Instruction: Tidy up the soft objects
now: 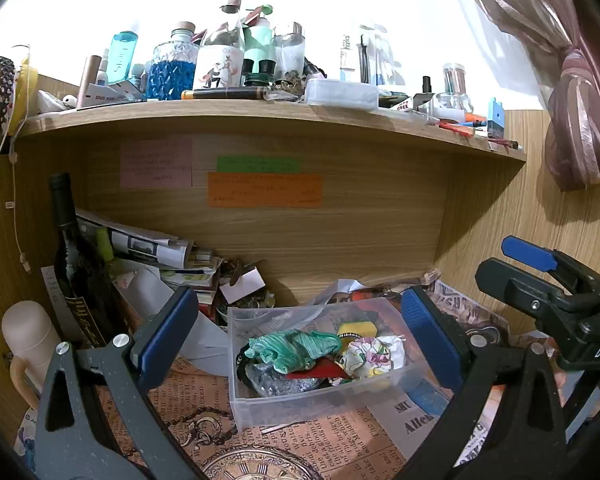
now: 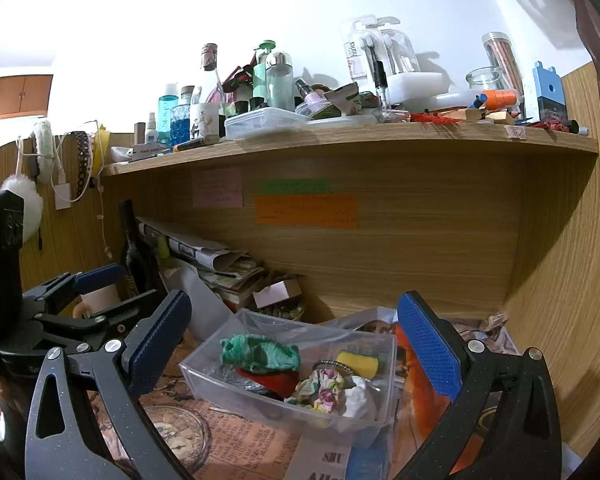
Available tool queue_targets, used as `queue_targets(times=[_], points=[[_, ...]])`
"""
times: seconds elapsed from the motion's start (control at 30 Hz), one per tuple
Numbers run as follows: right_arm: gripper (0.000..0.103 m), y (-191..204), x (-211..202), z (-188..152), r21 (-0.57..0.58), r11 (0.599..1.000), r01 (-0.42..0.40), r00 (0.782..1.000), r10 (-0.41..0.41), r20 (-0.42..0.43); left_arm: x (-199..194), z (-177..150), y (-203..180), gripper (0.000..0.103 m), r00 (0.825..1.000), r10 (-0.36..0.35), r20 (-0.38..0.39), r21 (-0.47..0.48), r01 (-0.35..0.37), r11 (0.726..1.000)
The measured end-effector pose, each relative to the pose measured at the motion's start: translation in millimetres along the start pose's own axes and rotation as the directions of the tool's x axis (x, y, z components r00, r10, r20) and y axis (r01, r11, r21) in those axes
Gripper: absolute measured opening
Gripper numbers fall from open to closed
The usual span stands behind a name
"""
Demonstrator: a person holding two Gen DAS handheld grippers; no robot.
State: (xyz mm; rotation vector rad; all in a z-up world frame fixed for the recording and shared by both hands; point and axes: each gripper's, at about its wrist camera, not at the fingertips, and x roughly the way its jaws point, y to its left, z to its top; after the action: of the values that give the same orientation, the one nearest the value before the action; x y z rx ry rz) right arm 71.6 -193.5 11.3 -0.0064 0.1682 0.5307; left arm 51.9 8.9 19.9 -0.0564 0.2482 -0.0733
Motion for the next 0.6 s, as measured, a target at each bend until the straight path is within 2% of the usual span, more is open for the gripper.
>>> queue_targets(times=[0.6], points=[[0.103, 1.9, 0.7, -0.5, 0.001, 1.000, 0.002, 1.000, -0.002, -0.002, 0.7, -1.7, 0.6, 0.103, 1.000, 0.001, -0.002, 0.005, -0.001, 1.000]])
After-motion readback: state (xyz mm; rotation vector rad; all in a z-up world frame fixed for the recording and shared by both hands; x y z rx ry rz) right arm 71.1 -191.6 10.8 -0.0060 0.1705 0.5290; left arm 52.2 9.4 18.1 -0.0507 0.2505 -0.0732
